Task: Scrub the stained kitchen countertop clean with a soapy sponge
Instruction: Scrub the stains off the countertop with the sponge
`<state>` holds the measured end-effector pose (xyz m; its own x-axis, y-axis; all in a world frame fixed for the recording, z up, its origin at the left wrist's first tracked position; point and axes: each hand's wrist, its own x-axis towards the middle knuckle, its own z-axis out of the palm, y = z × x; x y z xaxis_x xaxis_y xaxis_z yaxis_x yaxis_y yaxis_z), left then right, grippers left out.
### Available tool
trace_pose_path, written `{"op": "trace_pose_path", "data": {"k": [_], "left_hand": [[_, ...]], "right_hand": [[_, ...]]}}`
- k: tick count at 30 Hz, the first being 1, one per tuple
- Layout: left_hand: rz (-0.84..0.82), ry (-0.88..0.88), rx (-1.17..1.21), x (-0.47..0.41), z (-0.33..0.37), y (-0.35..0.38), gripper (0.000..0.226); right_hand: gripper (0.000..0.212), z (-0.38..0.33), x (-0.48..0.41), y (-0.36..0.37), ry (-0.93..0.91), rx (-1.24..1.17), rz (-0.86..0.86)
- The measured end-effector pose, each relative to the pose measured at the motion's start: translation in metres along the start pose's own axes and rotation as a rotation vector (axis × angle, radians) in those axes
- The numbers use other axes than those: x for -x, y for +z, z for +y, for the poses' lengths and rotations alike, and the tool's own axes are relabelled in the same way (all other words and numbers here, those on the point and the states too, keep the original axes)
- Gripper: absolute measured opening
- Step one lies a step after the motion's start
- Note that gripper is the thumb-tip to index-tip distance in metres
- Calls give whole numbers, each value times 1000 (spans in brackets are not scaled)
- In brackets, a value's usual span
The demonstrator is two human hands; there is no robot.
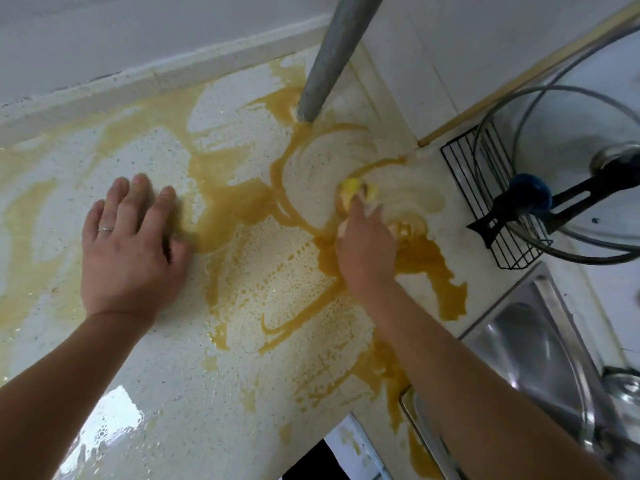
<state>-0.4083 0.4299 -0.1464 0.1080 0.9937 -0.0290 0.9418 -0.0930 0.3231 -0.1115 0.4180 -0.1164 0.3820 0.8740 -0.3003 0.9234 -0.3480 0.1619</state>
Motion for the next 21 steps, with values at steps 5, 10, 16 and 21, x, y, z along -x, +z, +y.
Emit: {"op": "trace_pose_path", "data": {"k": [5,10,16,21], "left_hand": [[1,-2,0,-1,1,0,61],[2,10,-6,-2,0,0,61],[38,16,29,0,1,2,59],[1,-15,25,-1,-1,3,60]], "right_hand": [[89,60,66,28,-120,47,-109],[79,115,61,27,226,68,-21],[79,45,35,26,229,-59,30],[63,21,96,27,-153,-96,-9]]}}
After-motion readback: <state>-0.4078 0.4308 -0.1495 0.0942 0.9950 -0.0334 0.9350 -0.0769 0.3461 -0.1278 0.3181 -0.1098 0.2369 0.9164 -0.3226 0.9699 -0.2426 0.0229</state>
